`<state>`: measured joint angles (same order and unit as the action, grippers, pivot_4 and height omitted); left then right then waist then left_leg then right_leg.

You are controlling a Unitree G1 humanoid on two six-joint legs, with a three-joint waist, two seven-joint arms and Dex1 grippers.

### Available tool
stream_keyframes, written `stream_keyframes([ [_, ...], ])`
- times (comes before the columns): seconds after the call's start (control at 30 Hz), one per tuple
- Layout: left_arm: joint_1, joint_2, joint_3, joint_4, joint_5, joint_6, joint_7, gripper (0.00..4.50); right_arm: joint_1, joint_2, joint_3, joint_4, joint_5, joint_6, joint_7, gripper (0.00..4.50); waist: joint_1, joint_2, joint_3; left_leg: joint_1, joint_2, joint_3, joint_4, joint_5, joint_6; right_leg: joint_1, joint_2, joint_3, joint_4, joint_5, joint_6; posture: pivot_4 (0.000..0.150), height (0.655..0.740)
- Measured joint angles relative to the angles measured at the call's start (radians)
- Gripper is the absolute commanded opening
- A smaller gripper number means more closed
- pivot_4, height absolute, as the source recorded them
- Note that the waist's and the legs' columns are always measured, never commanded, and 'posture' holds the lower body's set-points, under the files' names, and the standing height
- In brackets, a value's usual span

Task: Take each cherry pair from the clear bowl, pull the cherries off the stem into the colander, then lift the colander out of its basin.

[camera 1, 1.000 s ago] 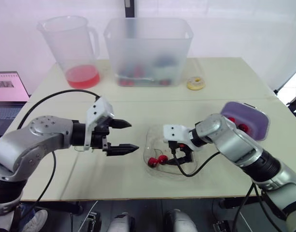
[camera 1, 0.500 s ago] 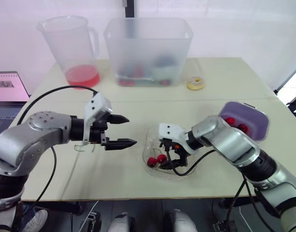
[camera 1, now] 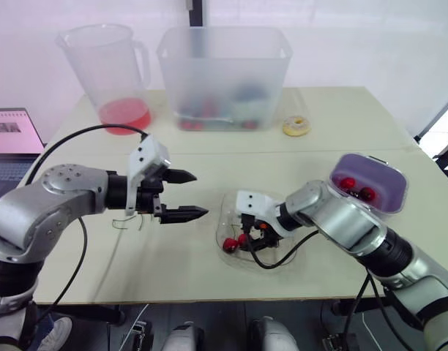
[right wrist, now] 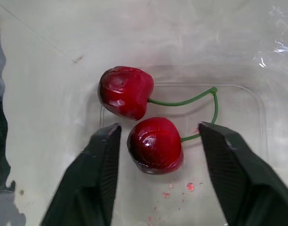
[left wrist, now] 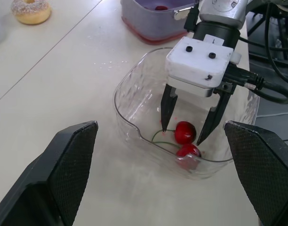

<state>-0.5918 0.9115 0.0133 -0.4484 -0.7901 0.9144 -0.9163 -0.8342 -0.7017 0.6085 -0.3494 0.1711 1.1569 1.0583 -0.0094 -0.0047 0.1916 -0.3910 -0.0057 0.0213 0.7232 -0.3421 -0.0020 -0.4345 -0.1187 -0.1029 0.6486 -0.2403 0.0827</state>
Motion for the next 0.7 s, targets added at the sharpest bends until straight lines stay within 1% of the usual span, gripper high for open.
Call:
stream_keyframes([
  [0.3,-0.001,0.000,-0.004,0.000,0.016,0.000,-0.005,4.50,-0.003,-0.043,0.020,-0.003,-0.003,-0.028,-0.002,2.76,0.000,0.000,0.000,0.000,0.000,0.000,0.000,0.000,0.000,0.000,0.000,0.000,0.000,0.000,0.000,0.150,0.6886],
  [0.33,-0.001,0.000,-0.004,0.000,0.018,0.000,-0.006,4.50,-0.007,-0.047,0.025,-0.003,-0.003,-0.032,-0.002,2.23,0.000,0.000,0.000,0.000,0.000,0.000,0.000,0.000,0.000,0.000,0.000,0.000,0.000,0.000,0.000,0.150,0.6886],
  [0.4,-0.001,0.000,-0.011,0.000,0.023,-0.002,-0.008,4.50,-0.009,-0.048,0.031,-0.003,-0.004,-0.040,-0.003,1.48,0.000,0.000,0.000,0.000,0.000,0.000,0.000,0.000,0.000,0.000,0.000,0.000,0.000,0.000,0.000,0.150,0.6886],
  [0.43,-0.001,0.000,-0.015,0.000,0.026,-0.002,-0.008,4.50,-0.009,-0.048,0.033,-0.003,-0.005,-0.044,-0.004,1.03,0.000,0.000,0.000,0.000,0.000,0.000,0.000,0.000,0.000,0.000,0.000,0.000,0.000,0.000,0.000,0.150,0.6886],
  [0.47,-0.001,0.000,-0.020,0.000,0.028,-0.002,-0.008,4.50,-0.009,-0.048,0.034,-0.003,-0.006,-0.048,-0.007,0.79,0.000,0.000,0.000,0.000,0.000,0.000,0.000,0.000,0.000,0.000,0.000,0.000,0.000,0.000,0.000,0.150,0.6886],
  [0.53,-0.001,-0.001,-0.021,0.000,0.033,-0.003,-0.010,4.50,-0.009,-0.048,0.037,-0.003,-0.010,-0.054,-0.011,0.64,0.000,0.000,0.000,0.000,0.000,0.000,0.000,0.000,0.000,0.000,0.000,0.000,0.000,0.000,0.000,0.150,0.6886],
  [0.7,-0.001,-0.011,-0.021,0.000,0.038,-0.003,-0.016,4.50,-0.009,-0.062,0.041,-0.006,-0.013,-0.078,-0.011,0.64,0.001,0.000,0.000,0.000,0.000,0.000,0.000,0.000,0.000,0.000,0.000,0.000,0.000,0.000,0.000,0.150,0.6886],
])
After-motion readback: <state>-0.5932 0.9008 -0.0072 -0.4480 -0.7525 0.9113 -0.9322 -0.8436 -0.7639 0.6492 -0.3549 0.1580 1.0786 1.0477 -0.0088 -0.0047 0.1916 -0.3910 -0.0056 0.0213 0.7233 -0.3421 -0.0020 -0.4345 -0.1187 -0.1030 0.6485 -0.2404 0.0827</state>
